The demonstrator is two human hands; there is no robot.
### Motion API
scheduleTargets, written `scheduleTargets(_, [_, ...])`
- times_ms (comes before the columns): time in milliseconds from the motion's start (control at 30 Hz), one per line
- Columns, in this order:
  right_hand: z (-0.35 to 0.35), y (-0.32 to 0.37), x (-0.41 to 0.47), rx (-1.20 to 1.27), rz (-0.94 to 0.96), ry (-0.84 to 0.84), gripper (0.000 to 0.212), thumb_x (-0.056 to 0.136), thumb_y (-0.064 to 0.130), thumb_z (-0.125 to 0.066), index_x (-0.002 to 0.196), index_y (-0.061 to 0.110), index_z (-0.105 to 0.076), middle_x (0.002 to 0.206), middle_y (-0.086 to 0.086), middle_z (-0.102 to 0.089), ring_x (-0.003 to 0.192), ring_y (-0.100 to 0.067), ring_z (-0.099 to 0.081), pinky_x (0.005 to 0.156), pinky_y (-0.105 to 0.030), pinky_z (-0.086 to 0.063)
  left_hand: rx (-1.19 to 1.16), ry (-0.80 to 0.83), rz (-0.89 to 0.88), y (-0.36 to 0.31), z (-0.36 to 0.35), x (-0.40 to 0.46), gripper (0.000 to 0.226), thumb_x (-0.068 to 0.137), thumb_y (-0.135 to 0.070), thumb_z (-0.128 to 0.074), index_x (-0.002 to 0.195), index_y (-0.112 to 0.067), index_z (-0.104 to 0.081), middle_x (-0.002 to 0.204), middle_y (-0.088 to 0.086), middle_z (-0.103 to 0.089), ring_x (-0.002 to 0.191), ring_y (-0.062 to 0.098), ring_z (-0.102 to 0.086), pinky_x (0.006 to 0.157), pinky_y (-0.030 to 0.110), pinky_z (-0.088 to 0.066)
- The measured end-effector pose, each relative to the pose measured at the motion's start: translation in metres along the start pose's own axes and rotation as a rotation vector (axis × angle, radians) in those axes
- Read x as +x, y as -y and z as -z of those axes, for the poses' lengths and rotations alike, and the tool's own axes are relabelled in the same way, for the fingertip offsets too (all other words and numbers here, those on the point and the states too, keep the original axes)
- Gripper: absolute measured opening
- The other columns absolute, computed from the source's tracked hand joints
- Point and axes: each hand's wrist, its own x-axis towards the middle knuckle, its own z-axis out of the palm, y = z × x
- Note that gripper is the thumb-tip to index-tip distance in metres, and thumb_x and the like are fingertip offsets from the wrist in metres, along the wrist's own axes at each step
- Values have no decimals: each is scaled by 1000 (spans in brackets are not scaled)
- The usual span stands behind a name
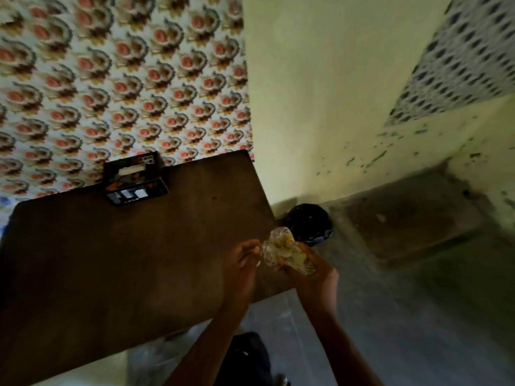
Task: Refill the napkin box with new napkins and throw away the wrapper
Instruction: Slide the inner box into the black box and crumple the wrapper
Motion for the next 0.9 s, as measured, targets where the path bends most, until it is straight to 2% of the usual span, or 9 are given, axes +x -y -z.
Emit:
scheduleTargets(67, [17, -9, 14, 12, -27, -15, 29, 74, 22, -86, 103, 20, -77, 92, 17, -77, 86, 1, -73, 71, -21, -60, 38, 25, -25, 0, -25, 7, 11, 96, -18, -65, 106, -21, -69, 108, 8, -73, 103, 19, -71, 89, 37, -58])
scheduleTargets(167, [46, -23, 52, -35, -43, -37, 28, 74, 22, -86, 100, 28, -77, 84, 33, -72, 80, 12, -69, 65, -6, -50, 86, 62, -36, 7, -70, 27, 16, 97, -6, -63, 101, -21, -69, 101, 1, -73, 91, 3, -70, 81, 25, -57])
scheduleTargets(267, [70, -43, 99, -40, -100, -28, 34, 73, 17, -87, 106, 23, -78, 88, 23, -76, 84, 7, -71, 68, -12, -54, 88, 70, 0, 15, -109, 56, 12, 98, -13, -63, 107, -14, -71, 100, 2, -75, 85, 8, -70, 73, 24, -55])
scheduleTargets(367, [89, -68, 151, -86, -135, -4, 40, 70, 17, -89, 108, 23, -77, 89, 21, -76, 85, 4, -72, 70, -20, -59, 79, 0, 22, 23, -152, 98, 12, 97, -9, -64, 106, -9, -71, 104, 6, -75, 97, 15, -72, 84, 27, -58])
scheduleTargets(500, [111, -96, 222, -148, -181, 24, 44, 67, 16, -91, 109, 22, -77, 85, 26, -72, 81, 11, -69, 69, -17, -59, 75, -55, 84, 28, -204, 154, 14, 96, -6, -63, 109, -7, -70, 104, 4, -76, 99, 13, -73, 85, 20, -57])
scheduleTargets(600, [120, -119, 276, -185, -235, 68, 45, 68, 17, -91, 110, 20, -76, 87, 19, -74, 79, 13, -68, 66, -11, -55, 63, -89, 136, 37, -237, 193, 16, 94, -6, -66, 109, -4, -70, 104, 9, -76, 101, 18, -73, 90, 30, -58])
scheduleTargets(700, [123, -151, 324, -211, -274, 135, 49, 69, 18, -90, 116, 17, -74, 97, 6, -77, 83, 1, -71, 66, -7, -53, 69, -145, 241, 54, -270, 226, 16, 92, -4, -69, 106, -2, -74, 101, 10, -76, 101, 24, -73, 90, 36, -58])
scheduleTargets(800, [117, -200, 366, -188, -423, 204, 50, 69, 19, -89, 116, 19, -74, 102, 3, -76, 90, -8, -71, 75, -22, -58, 96, -156, 388, 88, -301, 255, 14, 92, -7, -66, 103, -10, -75, 102, 9, -76, 101, 26, -72, 91, 42, -56])
scheduleTargets(900, [103, -279, 396, -174, -549, 284, 56, 58, 43, -87, 109, 23, -75, 102, 5, -77, 94, -12, -73, 84, -42, -61, 148, -124, 517, 142, -329, 282, 17, 93, -10, -63, 95, -24, -72, 110, 7, -74, 107, 23, -69, 93, 41, -53])
